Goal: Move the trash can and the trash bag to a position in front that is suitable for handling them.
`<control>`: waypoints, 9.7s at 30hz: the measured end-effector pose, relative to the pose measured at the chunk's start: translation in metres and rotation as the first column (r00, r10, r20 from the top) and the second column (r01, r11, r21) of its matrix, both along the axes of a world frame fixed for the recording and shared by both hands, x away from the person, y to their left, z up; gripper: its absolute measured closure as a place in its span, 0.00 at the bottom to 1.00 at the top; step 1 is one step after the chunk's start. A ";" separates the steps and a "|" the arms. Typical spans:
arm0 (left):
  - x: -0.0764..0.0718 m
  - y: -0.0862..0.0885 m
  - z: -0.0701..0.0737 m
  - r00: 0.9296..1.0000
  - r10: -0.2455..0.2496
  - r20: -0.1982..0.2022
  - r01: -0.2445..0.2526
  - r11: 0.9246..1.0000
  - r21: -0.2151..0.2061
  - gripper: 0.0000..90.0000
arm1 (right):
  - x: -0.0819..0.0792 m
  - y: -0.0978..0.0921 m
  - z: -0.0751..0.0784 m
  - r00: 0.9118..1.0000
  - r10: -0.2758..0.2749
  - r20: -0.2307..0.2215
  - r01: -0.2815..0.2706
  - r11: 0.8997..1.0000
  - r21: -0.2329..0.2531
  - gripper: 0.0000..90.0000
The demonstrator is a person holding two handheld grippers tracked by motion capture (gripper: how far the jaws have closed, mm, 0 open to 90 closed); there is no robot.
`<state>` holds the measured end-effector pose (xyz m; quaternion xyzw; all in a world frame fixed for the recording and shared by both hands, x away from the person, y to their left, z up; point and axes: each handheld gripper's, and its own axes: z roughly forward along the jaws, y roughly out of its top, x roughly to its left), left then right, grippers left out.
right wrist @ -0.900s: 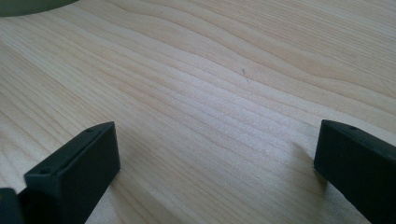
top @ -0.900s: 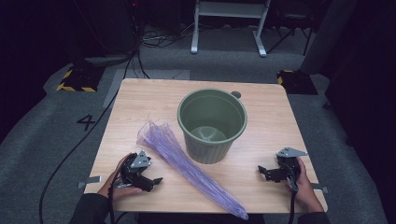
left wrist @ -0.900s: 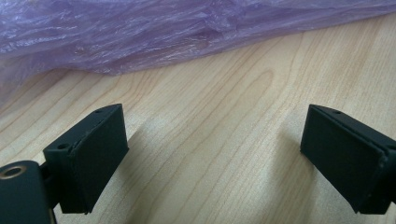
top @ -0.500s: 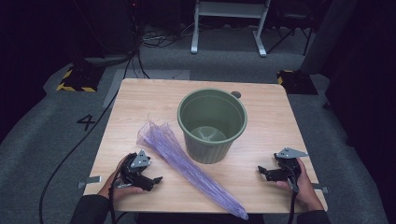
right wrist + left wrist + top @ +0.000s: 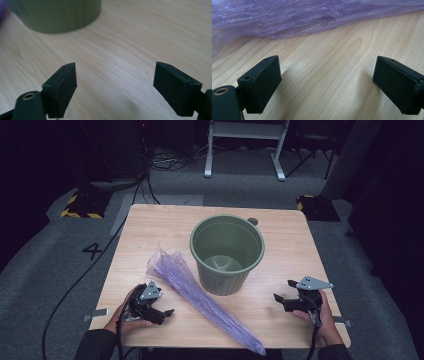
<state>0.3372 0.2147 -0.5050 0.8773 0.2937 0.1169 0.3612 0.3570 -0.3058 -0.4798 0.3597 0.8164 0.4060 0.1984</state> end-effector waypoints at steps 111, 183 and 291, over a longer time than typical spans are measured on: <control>0.001 -0.002 0.000 1.000 0.002 -0.003 -0.002 1.000 0.000 0.08 | -0.054 0.063 0.088 0.936 0.290 0.199 -0.296 0.955 0.000 0.39; 0.037 -0.045 0.014 0.991 -0.093 0.094 0.092 0.996 0.011 0.18 | 0.017 0.093 -0.017 0.905 0.418 -0.080 -0.422 0.905 -0.053 0.90; 0.058 -0.078 0.014 0.987 -0.102 0.127 0.092 0.992 0.085 0.98 | -0.001 0.037 -0.018 0.969 0.230 -0.086 -0.227 0.973 0.045 0.27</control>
